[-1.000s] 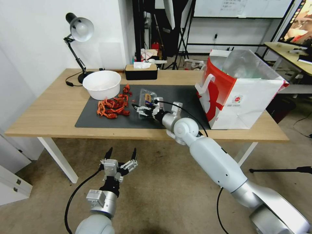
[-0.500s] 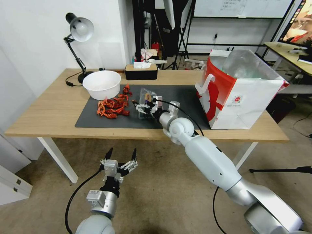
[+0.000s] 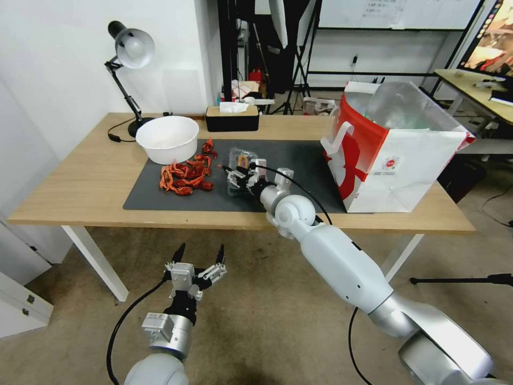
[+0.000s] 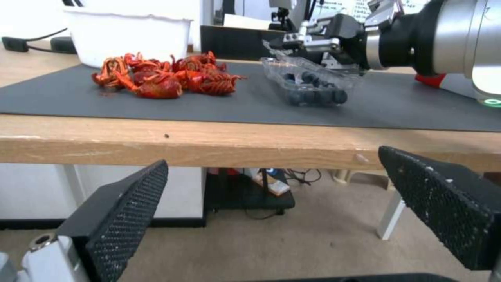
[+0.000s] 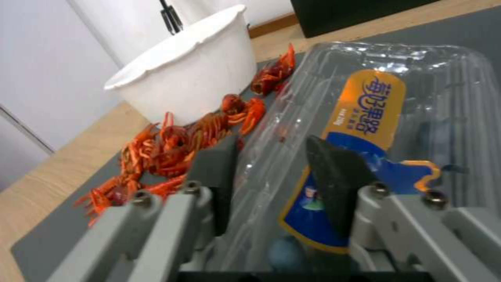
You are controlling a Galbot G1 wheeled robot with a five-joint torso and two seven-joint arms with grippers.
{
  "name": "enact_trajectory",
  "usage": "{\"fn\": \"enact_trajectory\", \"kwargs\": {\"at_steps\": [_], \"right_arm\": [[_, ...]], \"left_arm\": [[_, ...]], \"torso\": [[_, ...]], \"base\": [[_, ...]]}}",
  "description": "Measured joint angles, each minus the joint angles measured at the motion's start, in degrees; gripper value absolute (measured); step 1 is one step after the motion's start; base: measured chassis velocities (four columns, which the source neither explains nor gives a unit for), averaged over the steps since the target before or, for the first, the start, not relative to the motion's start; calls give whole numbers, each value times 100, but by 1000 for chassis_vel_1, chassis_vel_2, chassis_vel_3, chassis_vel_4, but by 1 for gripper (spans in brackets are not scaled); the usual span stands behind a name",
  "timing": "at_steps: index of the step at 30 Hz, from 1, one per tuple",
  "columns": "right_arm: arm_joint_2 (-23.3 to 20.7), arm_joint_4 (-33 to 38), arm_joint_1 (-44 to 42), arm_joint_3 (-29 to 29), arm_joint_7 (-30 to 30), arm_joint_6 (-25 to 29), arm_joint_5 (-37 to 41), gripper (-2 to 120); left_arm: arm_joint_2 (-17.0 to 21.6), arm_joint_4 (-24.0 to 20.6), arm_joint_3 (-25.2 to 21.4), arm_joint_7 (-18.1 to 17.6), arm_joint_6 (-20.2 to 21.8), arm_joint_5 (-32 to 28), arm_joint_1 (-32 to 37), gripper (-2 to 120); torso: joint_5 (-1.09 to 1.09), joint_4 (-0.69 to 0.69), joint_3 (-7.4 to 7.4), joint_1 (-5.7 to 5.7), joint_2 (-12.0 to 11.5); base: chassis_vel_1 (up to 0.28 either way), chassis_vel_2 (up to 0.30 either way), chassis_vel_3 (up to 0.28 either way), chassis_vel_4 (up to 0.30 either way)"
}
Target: Close the takeout container lid, then place the container into the takeout bag.
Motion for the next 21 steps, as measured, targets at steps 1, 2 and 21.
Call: {"fn": "enact_trajectory", "kwargs": {"at_steps": [1, 2, 21], "right_arm": [[-18, 15, 10, -2, 24, -66, -9, 29], [-30, 21, 16, -3, 36, -100, -18, 25], [-219, 181, 38, -16, 204, -596, -91, 0]], "left_arm": [[2, -1, 0, -1, 1, 0, -3, 100], [4, -2, 1, -2, 1, -1, -8, 100], [374, -254, 16, -228, 441, -1276, -650, 100]], "torso": [[0, 0, 0, 0, 0], [0, 0, 0, 0, 0], [0, 0, 0, 0, 0]], "base": [[0, 0, 0, 0], [0, 0, 0, 0], [0, 0, 0, 0]]}}
